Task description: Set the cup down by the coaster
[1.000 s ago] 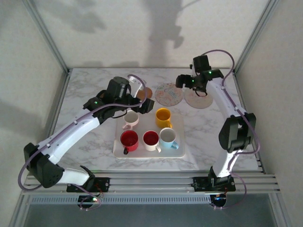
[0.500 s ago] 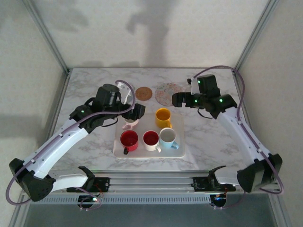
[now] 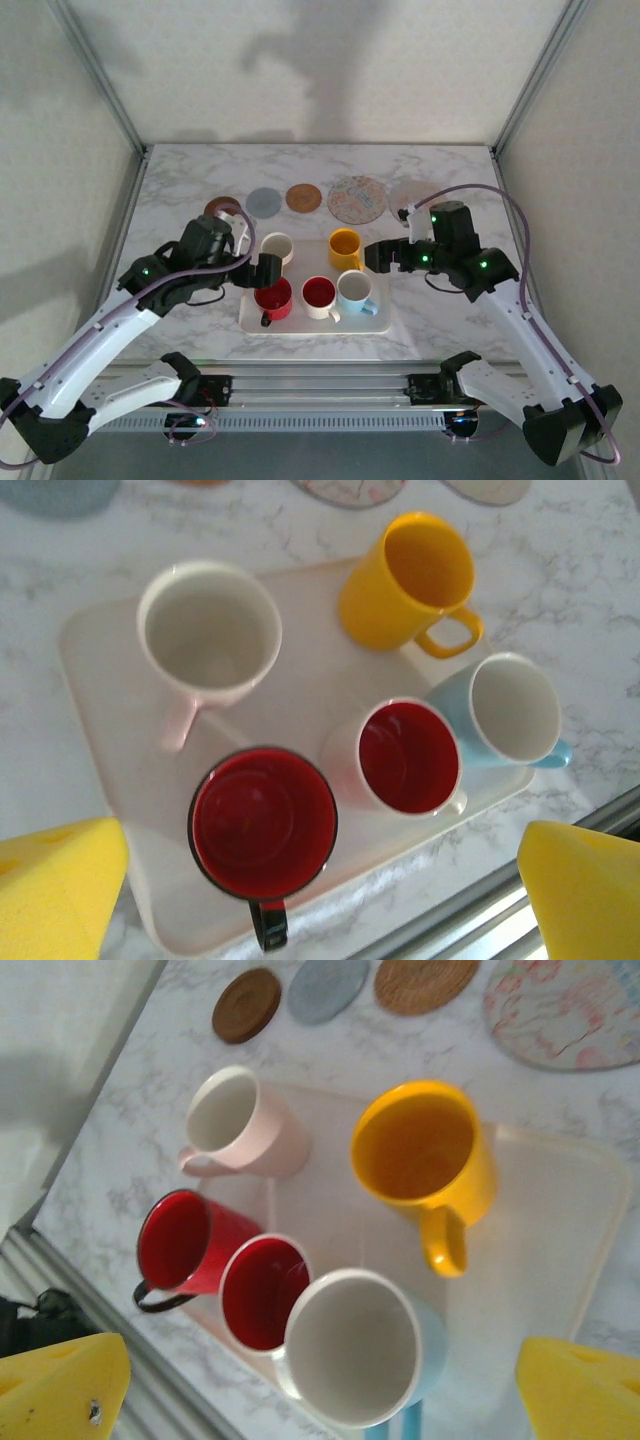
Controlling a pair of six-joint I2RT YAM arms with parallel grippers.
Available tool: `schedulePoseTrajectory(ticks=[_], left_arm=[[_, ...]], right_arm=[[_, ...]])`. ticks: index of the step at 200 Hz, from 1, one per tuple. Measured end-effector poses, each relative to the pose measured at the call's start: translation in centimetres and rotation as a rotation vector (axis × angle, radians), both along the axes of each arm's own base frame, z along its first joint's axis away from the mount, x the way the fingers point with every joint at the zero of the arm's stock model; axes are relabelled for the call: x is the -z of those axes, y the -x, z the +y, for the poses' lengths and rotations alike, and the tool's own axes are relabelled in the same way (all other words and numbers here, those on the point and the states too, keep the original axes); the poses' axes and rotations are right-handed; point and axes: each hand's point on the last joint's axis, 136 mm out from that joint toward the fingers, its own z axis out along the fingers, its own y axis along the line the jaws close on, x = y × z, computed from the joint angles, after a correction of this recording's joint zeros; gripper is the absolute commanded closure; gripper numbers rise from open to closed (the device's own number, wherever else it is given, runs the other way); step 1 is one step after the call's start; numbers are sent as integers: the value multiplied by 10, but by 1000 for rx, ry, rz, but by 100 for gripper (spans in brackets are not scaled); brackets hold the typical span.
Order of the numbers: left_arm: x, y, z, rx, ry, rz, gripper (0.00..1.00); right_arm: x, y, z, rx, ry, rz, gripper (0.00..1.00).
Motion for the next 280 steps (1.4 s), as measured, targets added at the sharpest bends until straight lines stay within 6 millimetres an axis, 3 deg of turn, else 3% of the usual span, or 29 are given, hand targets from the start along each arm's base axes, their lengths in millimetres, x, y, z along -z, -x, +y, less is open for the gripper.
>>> schedulePoseTrajectory(ticks=[68, 109, 148, 208, 280], left_arm=[[68, 34, 4, -54, -12, 188, 4], [92, 47, 1, -62, -22, 254, 6], [117, 57, -3, -71, -40, 303, 9], [145, 53, -4, -103, -103, 334, 14], [159, 51, -5, -114, -152, 358, 24]], right_arm=[[22, 31, 9, -57, -83, 86, 1], [33, 35, 9, -35, -105, 122, 1], [29, 31, 11, -24, -126, 112, 1], [38, 23, 15, -12, -129, 132, 1], [45, 18, 16, -2, -116, 135, 1]])
